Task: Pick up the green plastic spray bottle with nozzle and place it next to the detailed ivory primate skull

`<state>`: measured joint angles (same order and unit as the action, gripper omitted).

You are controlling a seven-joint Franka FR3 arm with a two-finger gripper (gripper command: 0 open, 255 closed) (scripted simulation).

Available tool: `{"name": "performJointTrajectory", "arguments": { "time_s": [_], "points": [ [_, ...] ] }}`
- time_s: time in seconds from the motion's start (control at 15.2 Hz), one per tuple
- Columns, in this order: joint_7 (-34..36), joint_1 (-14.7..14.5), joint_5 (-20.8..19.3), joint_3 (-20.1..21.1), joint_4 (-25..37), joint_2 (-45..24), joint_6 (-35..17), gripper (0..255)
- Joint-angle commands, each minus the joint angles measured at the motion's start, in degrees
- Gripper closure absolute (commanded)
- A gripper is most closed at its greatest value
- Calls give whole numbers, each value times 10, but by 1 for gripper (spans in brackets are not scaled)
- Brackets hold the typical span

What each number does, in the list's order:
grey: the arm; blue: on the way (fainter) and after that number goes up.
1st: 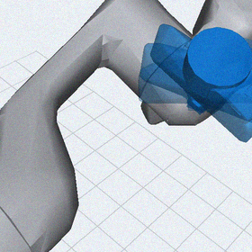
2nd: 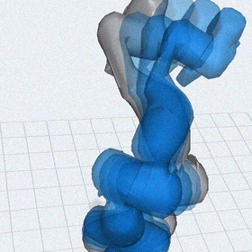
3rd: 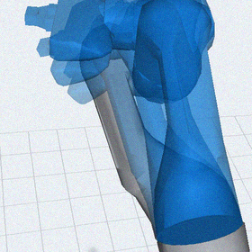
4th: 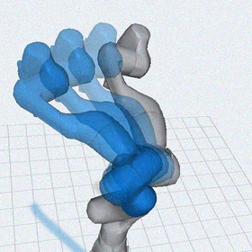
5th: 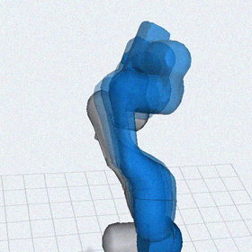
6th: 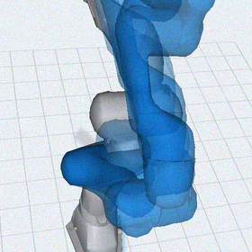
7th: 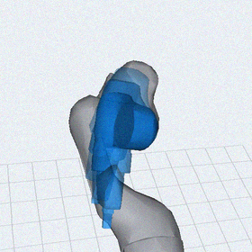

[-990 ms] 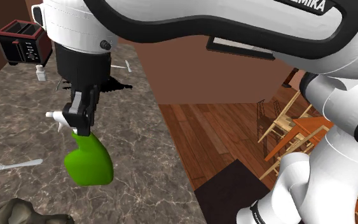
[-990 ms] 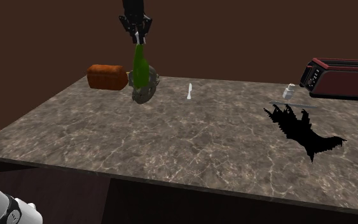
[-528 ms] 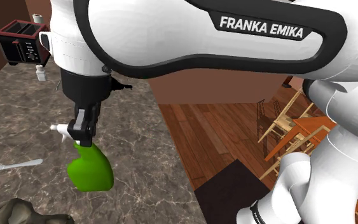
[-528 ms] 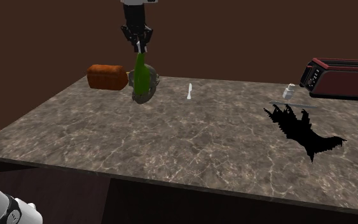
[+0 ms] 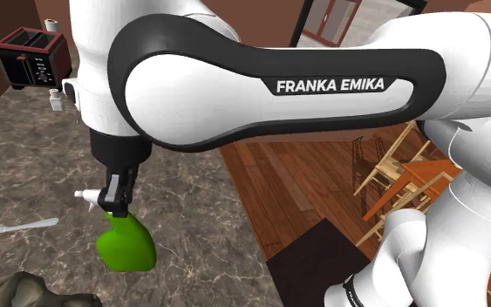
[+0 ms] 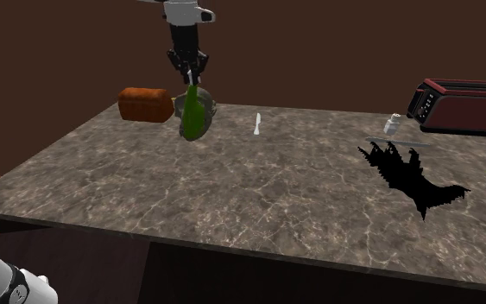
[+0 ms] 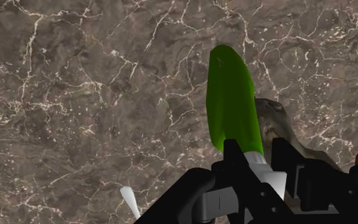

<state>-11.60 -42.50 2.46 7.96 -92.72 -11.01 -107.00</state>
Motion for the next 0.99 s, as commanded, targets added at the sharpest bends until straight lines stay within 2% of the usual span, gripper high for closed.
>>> {"name": "performJointTrajectory", "arguments": {
  "time_s": [0.0, 0.92],
  "points": [
    [-2, 1, 0, 0, -14, -1, -15, 255],
    [-6, 0, -1, -1, -96, -20, -116, 255]
  ]
}}
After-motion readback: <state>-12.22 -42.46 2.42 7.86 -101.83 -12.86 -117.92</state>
